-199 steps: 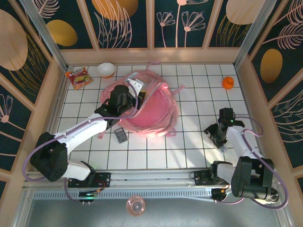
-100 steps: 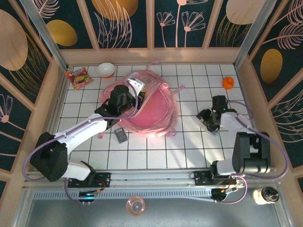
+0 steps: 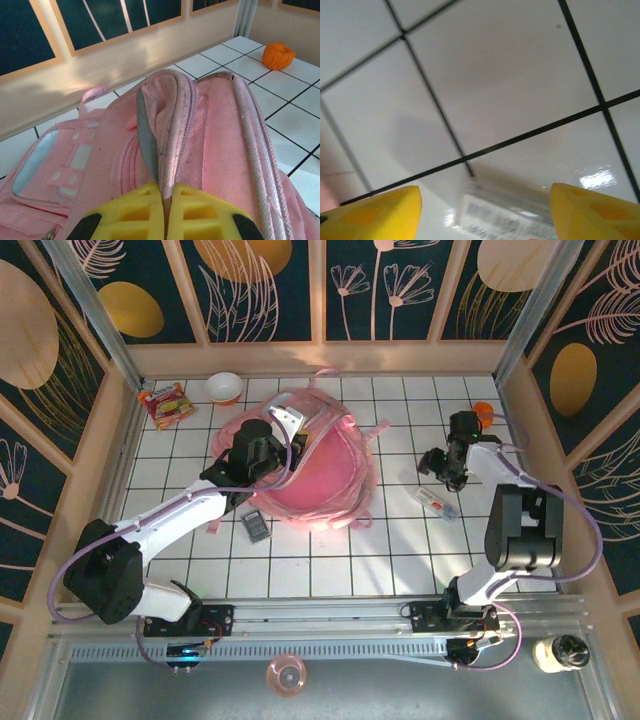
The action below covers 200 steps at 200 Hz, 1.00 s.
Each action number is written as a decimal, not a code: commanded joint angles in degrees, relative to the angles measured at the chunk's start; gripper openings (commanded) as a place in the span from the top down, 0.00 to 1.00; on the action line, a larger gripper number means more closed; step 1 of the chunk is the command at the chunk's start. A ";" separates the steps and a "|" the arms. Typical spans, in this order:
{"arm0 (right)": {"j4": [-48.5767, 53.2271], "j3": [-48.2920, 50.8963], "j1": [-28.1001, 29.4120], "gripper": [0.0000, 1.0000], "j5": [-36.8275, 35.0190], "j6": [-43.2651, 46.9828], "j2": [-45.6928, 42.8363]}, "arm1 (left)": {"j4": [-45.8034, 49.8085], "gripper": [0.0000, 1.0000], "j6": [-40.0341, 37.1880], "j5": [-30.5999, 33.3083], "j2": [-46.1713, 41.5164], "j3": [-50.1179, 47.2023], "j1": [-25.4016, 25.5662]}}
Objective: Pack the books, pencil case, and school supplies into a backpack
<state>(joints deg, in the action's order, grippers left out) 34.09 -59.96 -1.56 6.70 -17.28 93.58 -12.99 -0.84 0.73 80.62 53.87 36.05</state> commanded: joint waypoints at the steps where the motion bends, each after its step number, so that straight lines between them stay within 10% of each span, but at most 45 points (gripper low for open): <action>1: 2.43 -0.32 -4.72 0.31 2.37 5.07 4.16 | -5.16 1.00 -0.82 0.54 -0.88 1.43 -0.23; 111: 1.66 14.25 -4.25 0.29 18.04 -1.55 -6.78 | -5.89 1.00 0.31 -0.64 0.25 1.34 -0.25; 168: 8.18 9.37 1.45 0.31 1.00 -4.13 -7.37 | -5.90 1.00 0.82 -1.18 -0.11 1.14 -0.21; 200: 6.69 7.03 1.08 0.31 3.01 -6.31 -4.38 | -5.63 1.00 0.43 -0.64 -0.88 0.81 -0.27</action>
<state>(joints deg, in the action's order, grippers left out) 39.92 -50.68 -0.23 11.38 -21.08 86.89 -13.08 -0.75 0.30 81.06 53.87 36.05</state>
